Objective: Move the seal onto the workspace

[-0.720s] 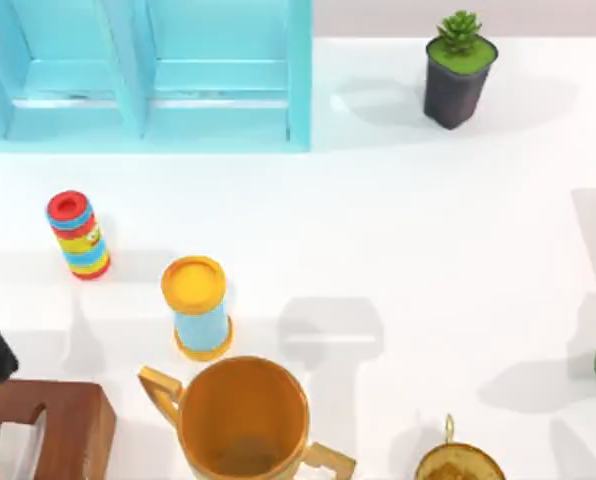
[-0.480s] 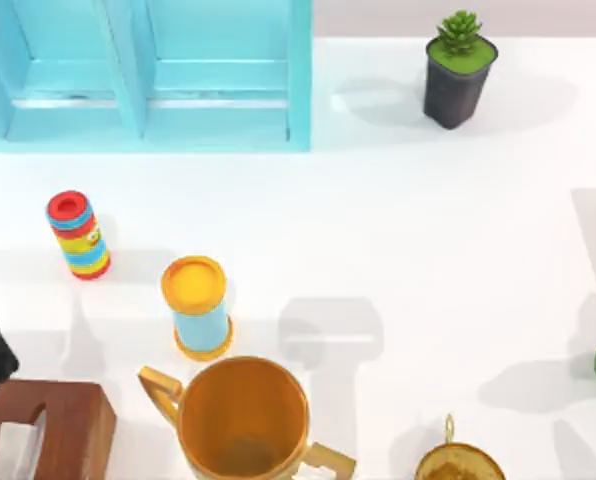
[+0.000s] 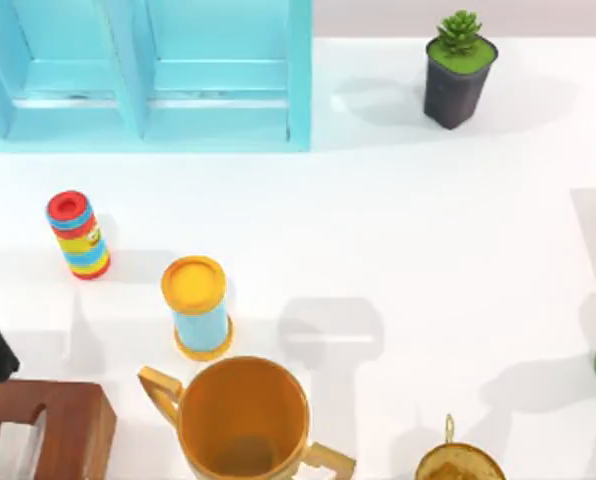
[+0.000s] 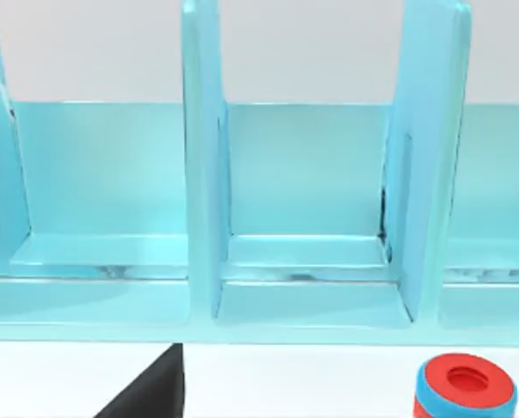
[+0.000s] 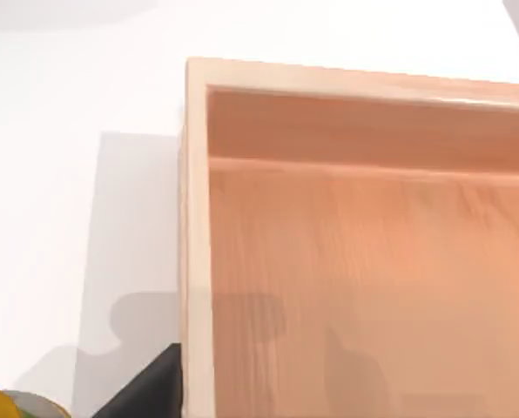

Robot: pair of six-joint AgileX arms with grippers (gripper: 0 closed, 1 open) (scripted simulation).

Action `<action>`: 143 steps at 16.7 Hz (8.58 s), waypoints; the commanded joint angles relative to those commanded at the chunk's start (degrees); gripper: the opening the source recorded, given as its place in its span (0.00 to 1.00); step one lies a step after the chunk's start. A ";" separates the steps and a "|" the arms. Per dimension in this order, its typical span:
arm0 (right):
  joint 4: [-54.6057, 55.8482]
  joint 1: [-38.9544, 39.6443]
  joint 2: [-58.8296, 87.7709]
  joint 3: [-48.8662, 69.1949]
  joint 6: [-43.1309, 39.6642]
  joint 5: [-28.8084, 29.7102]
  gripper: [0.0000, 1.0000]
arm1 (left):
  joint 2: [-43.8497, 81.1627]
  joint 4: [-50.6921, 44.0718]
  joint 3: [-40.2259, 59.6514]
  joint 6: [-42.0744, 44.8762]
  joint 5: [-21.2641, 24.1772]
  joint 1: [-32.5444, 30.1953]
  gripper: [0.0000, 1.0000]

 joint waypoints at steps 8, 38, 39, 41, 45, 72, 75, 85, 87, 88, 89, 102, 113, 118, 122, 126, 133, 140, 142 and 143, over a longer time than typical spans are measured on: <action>-31.60 -12.72 45.94 33.35 -12.20 -0.28 1.00 | 0.00 0.00 0.00 0.00 0.00 0.00 1.00; -22.12 -18.26 69.00 31.58 -17.23 0.14 0.85 | 0.00 0.00 0.00 0.00 0.00 0.00 1.00; -22.12 -18.26 69.00 31.58 -17.23 0.14 0.77 | 0.00 0.00 0.00 0.00 0.00 0.00 1.00; -22.12 -18.26 69.00 31.58 -17.23 0.14 0.62 | 0.00 0.00 0.00 0.00 0.00 0.00 1.00; -22.12 -18.26 69.00 31.58 -17.23 0.14 0.32 | 0.00 0.00 0.00 0.00 0.00 0.00 1.00; -46.62 4.17 58.45 52.20 4.42 -2.95 0.00 | 0.00 0.00 0.00 0.00 0.00 0.00 1.00; -53.64 9.21 55.85 52.00 9.88 -0.76 0.00 | 0.00 0.00 0.00 0.00 0.00 0.00 1.00; -55.71 11.05 54.93 54.95 13.66 1.10 0.00 | 0.00 0.00 0.00 0.00 0.00 0.00 1.00; -54.55 12.61 56.31 57.83 16.06 1.66 0.00 | 0.00 0.00 0.00 0.00 0.00 0.00 1.00; -53.65 13.82 57.73 59.07 17.53 1.82 0.00 | 0.00 0.00 0.00 0.00 0.00 0.00 1.00; -52.62 15.26 59.55 60.14 19.12 1.90 0.00 | 0.00 0.00 0.00 0.00 0.00 0.00 1.00; -38.27 34.25 85.57 64.34 35.87 0.33 0.00 | 0.00 0.00 0.00 0.00 0.00 0.00 1.00; -29.68 34.38 88.14 58.46 35.99 0.36 0.00 | 0.00 0.00 0.00 0.00 0.00 0.00 1.00; -29.17 34.38 88.40 58.06 36.03 0.35 0.08 | 0.00 0.00 0.00 0.00 0.00 0.00 1.00; -29.17 34.38 88.40 58.06 36.03 0.35 0.38 | 0.00 0.00 0.00 0.00 0.00 0.00 1.00; -29.17 34.38 88.40 58.06 36.03 0.35 0.68 | 0.00 0.00 0.00 0.00 0.00 0.00 1.00; -29.17 34.38 88.40 58.06 36.03 0.35 1.00 | 0.00 0.00 0.00 0.00 0.00 0.00 1.00; -29.32 34.29 88.37 58.21 36.03 0.35 1.00 | 0.00 0.00 0.00 0.00 0.00 0.00 1.00; -31.36 34.37 88.37 60.20 35.99 0.37 1.00 | 0.00 0.00 0.00 0.00 0.00 0.00 1.00; -33.27 34.42 88.34 62.07 35.96 0.38 1.00 | 0.00 0.00 0.00 0.00 0.00 0.00 1.00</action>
